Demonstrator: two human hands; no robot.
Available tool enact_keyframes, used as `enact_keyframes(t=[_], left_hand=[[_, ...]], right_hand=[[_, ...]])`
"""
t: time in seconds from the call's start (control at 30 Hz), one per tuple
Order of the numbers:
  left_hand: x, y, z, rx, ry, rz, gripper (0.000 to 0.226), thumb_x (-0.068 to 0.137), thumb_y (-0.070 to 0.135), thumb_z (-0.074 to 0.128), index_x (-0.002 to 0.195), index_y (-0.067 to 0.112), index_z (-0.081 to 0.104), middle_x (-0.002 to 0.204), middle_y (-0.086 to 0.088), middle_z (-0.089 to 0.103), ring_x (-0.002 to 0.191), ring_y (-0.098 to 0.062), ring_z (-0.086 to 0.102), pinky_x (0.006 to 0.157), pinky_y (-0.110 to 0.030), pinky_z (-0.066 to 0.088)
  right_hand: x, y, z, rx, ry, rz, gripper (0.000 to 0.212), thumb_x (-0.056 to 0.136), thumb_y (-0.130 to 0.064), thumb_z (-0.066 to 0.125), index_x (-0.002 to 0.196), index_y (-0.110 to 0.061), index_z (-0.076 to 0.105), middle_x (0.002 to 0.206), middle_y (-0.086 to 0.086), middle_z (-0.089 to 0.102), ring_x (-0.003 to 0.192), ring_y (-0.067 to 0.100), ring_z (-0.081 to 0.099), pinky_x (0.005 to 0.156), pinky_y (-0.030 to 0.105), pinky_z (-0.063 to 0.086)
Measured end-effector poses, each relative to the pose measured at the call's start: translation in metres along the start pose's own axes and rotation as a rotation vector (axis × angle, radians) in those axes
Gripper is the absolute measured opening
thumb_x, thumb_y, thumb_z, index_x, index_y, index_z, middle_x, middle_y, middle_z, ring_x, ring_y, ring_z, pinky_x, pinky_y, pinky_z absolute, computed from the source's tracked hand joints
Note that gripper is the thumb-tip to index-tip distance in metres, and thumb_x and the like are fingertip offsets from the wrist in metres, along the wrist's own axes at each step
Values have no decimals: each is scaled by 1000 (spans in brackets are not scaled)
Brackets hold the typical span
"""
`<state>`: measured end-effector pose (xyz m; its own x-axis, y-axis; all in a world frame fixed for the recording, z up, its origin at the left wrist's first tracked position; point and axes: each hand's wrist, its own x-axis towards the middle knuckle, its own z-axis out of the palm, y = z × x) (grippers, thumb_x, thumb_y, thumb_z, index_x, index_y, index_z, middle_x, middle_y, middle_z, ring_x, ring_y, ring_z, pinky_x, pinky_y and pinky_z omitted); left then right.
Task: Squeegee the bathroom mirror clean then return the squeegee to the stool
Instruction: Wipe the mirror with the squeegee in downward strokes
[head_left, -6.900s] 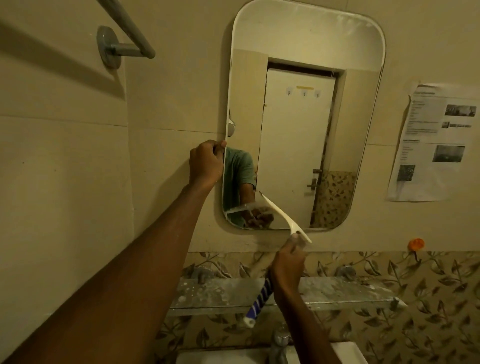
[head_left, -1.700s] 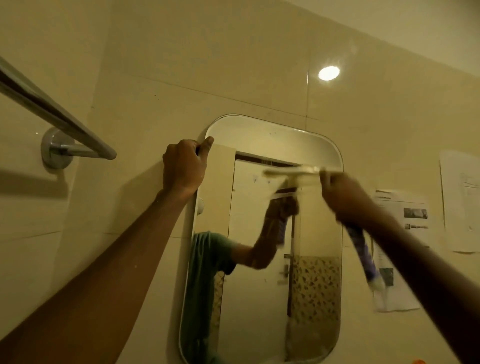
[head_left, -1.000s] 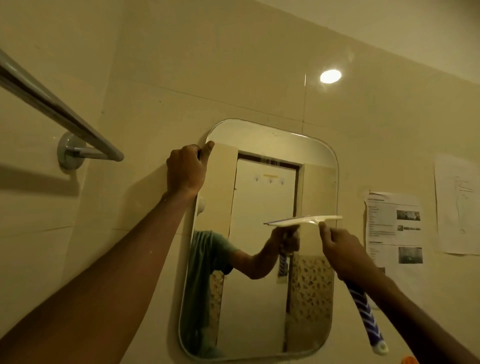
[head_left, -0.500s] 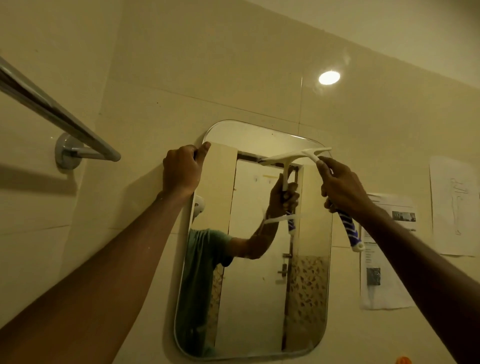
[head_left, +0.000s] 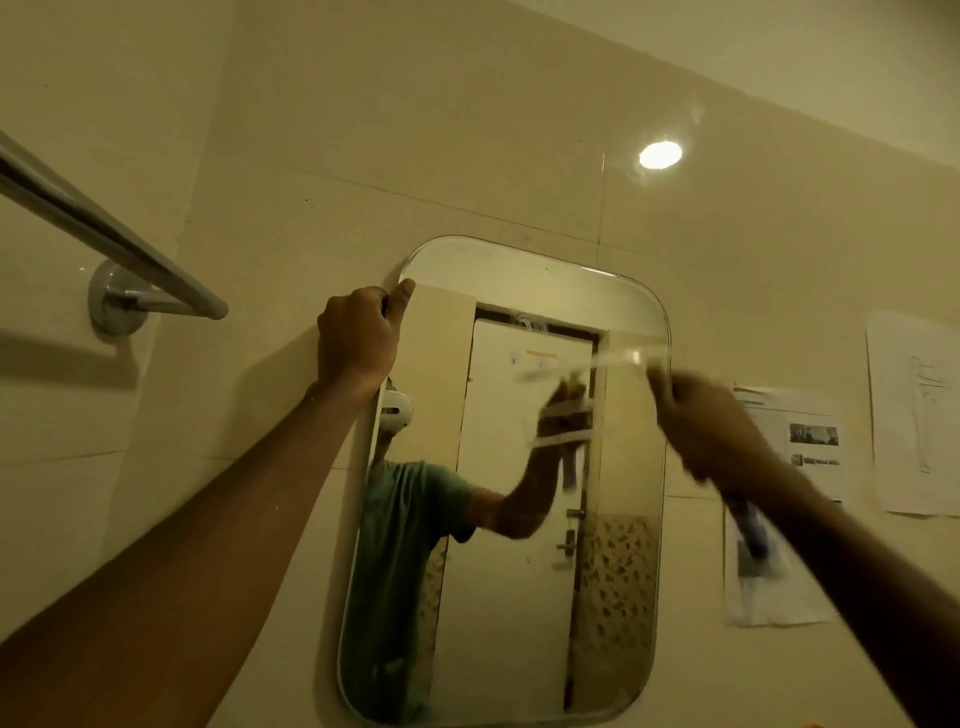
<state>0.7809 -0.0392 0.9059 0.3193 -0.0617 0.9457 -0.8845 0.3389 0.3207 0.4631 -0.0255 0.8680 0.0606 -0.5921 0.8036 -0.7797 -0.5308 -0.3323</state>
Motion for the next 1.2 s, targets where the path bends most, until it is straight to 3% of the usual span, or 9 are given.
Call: enact_keyframes(t=[0.07,0.17,0.43,0.63,0.73,0.93,1.0,1.07,1.2], left_hand=[[0,-1,1,-4,-2,-9,49,98,48,43,66,12,52,57,-4,50,46,-12,40,46,-21,21],[1,-3,3,-11,-2,-15,51,97,48,43,64,11,53,54,-3,47,44,-6,36,45,-21,20],[1,-3,5,-22,16,8,50,97,48,44,63,13,51,54,-2,47,48,-17,43,54,-26,28],[2,-6,6,-32,38,25,51,97,48,46,61,13,51,51,-1,45,43,-10,38,44,-22,24],[3,-8,7,-35,39,20,51,96,48,47,59,12,51,48,2,42,44,-5,37,45,-22,23],[2,-5,4,-44,57,43,55,96,49,47,58,10,53,50,-4,46,47,-20,42,45,-26,21],[2,-5,3,-49,60,44,57,96,49,47,57,8,53,48,-3,45,46,-20,42,44,-25,21],[3,-7,4,-53,57,49,61,96,50,46,57,3,55,48,-6,47,46,-21,43,45,-27,23],[6,-10,4,-55,30,56,65,96,49,47,59,-2,60,47,-10,50,47,-25,45,51,-30,29]], right_hand=[[49,-22,-21,2,115,-64,46,103,-47,27,92,-13,56,60,5,55,39,15,50,33,23,44],[84,-28,-19,37,132,-79,40,105,-38,27,96,-9,53,64,7,55,41,18,53,33,24,47],[-44,13,53,179,-14,4,35,102,-37,34,78,-22,54,59,0,57,39,5,53,38,13,41],[71,-26,-17,95,127,-26,43,105,-38,28,84,-10,53,62,8,53,41,15,51,34,23,45],[62,-10,2,105,116,-8,44,104,-38,28,88,-8,55,61,6,54,42,16,52,37,26,47],[-47,16,37,101,-93,102,43,101,-45,29,86,-16,57,62,5,60,36,9,52,35,17,42],[-27,5,12,18,-115,104,43,102,-43,29,85,-14,56,62,6,56,39,12,49,34,19,42],[18,-11,-18,-43,-15,58,43,104,-40,28,88,-9,54,61,6,53,40,14,48,32,21,42],[65,-21,-32,20,58,41,37,104,-41,27,95,-13,49,63,9,53,40,17,49,29,20,41]])
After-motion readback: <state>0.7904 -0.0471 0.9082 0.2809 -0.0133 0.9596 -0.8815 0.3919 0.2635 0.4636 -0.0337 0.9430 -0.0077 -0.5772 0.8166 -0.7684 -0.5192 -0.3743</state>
